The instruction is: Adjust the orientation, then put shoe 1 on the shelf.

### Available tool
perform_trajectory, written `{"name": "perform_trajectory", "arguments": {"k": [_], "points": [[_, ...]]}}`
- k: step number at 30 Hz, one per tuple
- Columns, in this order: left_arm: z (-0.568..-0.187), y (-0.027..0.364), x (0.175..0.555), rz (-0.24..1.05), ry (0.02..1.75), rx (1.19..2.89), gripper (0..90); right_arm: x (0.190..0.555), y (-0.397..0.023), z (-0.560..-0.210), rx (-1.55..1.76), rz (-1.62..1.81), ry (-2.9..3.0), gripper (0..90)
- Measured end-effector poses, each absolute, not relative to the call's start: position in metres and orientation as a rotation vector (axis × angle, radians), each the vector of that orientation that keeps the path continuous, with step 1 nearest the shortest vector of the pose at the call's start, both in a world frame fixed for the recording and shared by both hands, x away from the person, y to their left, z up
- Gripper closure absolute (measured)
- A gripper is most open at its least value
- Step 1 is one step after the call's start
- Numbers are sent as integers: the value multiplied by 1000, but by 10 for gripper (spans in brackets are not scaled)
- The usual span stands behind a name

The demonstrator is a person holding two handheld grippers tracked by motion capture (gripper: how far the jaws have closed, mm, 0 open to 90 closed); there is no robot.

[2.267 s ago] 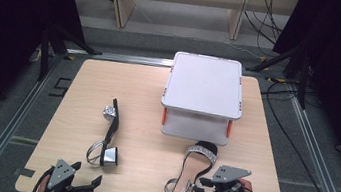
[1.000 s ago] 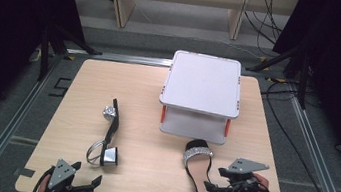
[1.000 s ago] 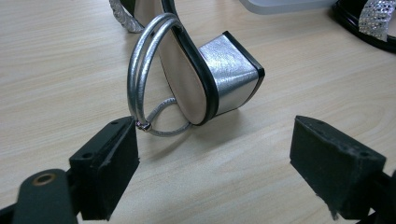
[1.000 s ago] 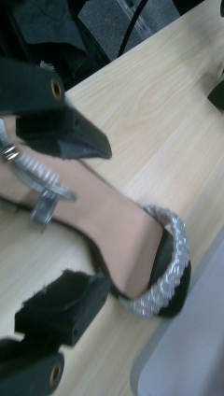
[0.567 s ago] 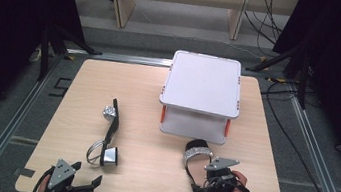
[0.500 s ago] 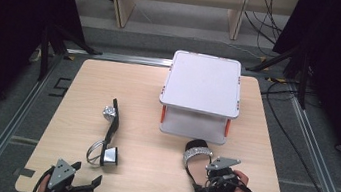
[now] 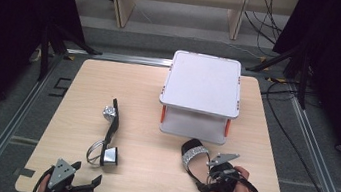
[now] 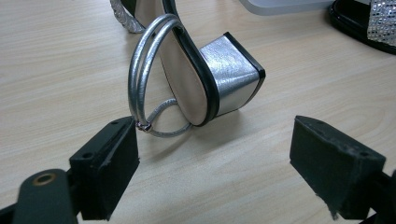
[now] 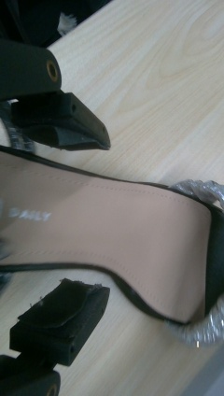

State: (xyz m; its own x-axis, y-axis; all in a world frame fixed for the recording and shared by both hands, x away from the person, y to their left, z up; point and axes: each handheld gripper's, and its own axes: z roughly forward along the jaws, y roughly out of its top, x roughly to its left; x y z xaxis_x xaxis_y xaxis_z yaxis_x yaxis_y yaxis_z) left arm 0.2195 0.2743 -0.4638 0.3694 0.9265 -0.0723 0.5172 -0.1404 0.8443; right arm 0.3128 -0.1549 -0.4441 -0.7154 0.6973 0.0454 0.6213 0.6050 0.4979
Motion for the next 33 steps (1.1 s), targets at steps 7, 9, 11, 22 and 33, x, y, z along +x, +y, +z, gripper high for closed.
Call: {"name": "perform_trajectory", "arguments": {"k": [7, 9, 11, 22, 33], "points": [[-464, 275, 221, 606, 1275, 1789, 152, 320, -146, -453, 1082, 583, 2719, 287], [-463, 275, 220, 608, 1276, 1805, 152, 321, -149, -454, 1082, 616, 2749, 334], [-463, 274, 220, 606, 1285, 1796, 152, 321, -151, -453, 1074, 600, 2757, 355], [-464, 274, 220, 598, 1278, 1788, 152, 328, -153, -457, 1026, 472, 2778, 371], [-463, 276, 220, 612, 1275, 1826, 153, 333, -161, -456, 1049, 582, 2817, 427]]}}
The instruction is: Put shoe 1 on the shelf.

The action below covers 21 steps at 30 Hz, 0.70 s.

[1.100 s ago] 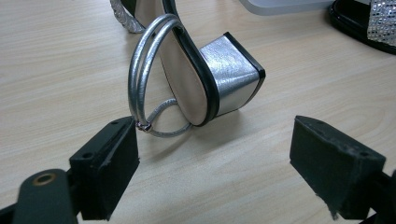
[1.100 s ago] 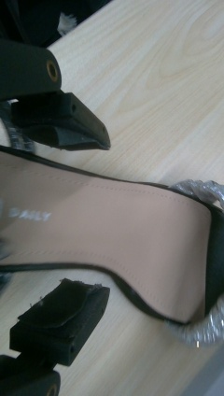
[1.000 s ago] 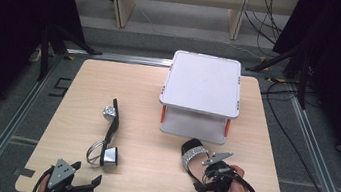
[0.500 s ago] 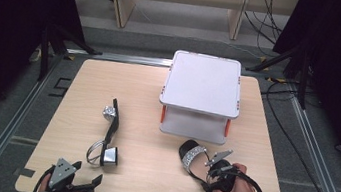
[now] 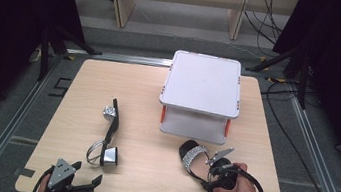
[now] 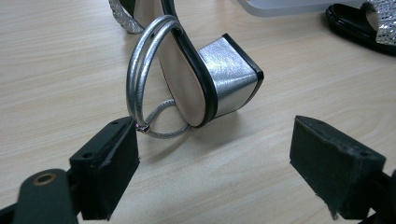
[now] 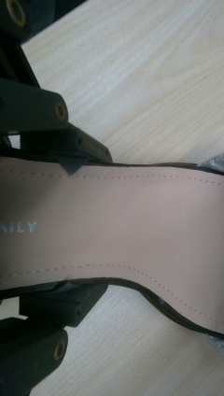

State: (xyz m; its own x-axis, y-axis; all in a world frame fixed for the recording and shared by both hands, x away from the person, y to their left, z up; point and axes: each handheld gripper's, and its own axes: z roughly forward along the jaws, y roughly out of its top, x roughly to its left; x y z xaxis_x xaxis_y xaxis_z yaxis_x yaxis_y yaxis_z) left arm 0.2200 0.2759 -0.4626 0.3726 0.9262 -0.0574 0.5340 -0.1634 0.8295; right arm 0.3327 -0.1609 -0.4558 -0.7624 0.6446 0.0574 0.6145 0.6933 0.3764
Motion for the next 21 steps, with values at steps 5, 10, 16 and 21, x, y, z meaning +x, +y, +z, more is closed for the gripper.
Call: {"name": "perform_trajectory", "arguments": {"k": [5, 10, 16, 21], "points": [[-463, 276, 220, 613, 1274, 1825, 154, 329, -161, -448, 1048, 628, 2826, 428], [-463, 275, 219, 611, 1269, 1789, 155, 329, -158, -431, 998, 687, 2813, 428], [-463, 276, 218, 614, 1270, 1801, 155, 334, -144, -414, 942, 735, 2804, 428], [-463, 276, 218, 609, 1276, 1785, 156, 336, -132, -402, 926, 747, 2821, 428]]}}
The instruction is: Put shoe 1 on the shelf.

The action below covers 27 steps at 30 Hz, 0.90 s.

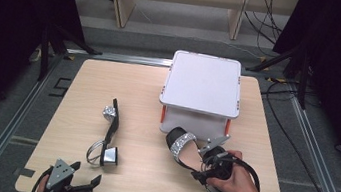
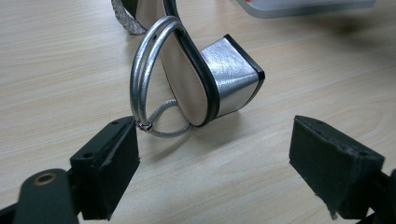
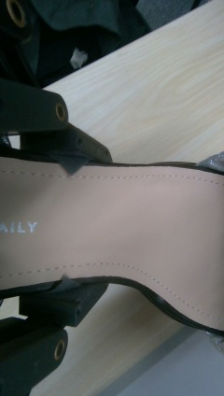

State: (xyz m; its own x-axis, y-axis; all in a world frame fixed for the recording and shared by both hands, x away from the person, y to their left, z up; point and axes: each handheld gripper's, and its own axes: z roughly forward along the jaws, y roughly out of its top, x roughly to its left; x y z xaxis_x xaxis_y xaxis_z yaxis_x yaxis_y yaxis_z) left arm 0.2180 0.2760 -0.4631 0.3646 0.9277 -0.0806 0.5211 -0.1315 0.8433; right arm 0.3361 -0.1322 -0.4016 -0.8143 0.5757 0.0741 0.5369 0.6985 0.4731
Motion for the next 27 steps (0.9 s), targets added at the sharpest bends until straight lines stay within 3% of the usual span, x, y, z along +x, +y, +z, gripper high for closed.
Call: {"name": "perform_trajectory", "arguments": {"k": [14, 27], "points": [[-462, 277, 218, 613, 1277, 1798, 158, 354, -86, -348, 806, 891, 2842, 429], [-463, 275, 217, 611, 1292, 1767, 159, 415, -78, -270, 964, 1029, 2692, 428]]}}
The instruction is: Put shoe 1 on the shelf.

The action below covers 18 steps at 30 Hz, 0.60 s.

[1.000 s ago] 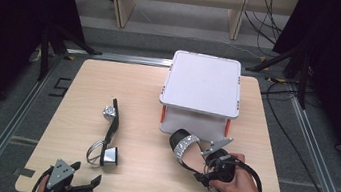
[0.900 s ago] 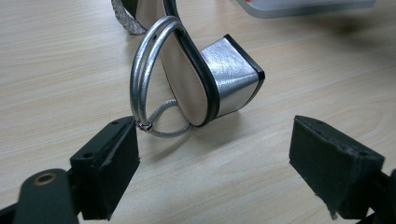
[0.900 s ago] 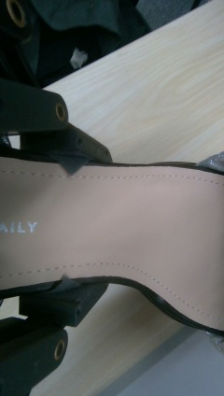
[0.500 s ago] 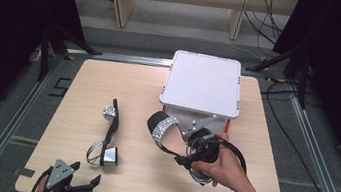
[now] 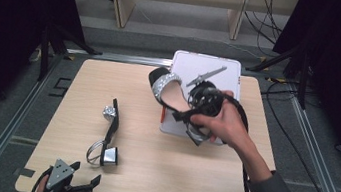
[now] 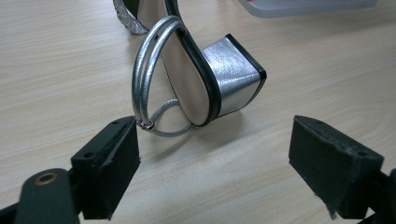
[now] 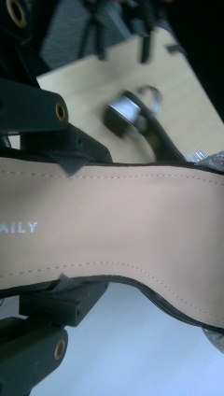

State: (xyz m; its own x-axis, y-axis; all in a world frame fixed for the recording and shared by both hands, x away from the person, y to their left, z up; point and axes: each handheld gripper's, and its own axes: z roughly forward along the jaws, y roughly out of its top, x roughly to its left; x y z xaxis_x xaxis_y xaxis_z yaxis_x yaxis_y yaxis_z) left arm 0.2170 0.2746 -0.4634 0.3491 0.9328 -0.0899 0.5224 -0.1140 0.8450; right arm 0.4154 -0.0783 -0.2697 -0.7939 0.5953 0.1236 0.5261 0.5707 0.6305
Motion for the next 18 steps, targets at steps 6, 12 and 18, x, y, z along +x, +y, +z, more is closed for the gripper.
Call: {"name": "perform_trajectory", "arguments": {"k": [6, 12, 18], "points": [[-463, 276, 218, 608, 1275, 1779, 159, 481, -80, -260, 1298, 938, 2560, 428], [-463, 279, 218, 609, 1267, 1811, 159, 528, -81, -268, 1543, 818, 2463, 428], [-463, 281, 218, 615, 1275, 1774, 160, 549, -83, -273, 1701, 782, 2398, 427]]}}
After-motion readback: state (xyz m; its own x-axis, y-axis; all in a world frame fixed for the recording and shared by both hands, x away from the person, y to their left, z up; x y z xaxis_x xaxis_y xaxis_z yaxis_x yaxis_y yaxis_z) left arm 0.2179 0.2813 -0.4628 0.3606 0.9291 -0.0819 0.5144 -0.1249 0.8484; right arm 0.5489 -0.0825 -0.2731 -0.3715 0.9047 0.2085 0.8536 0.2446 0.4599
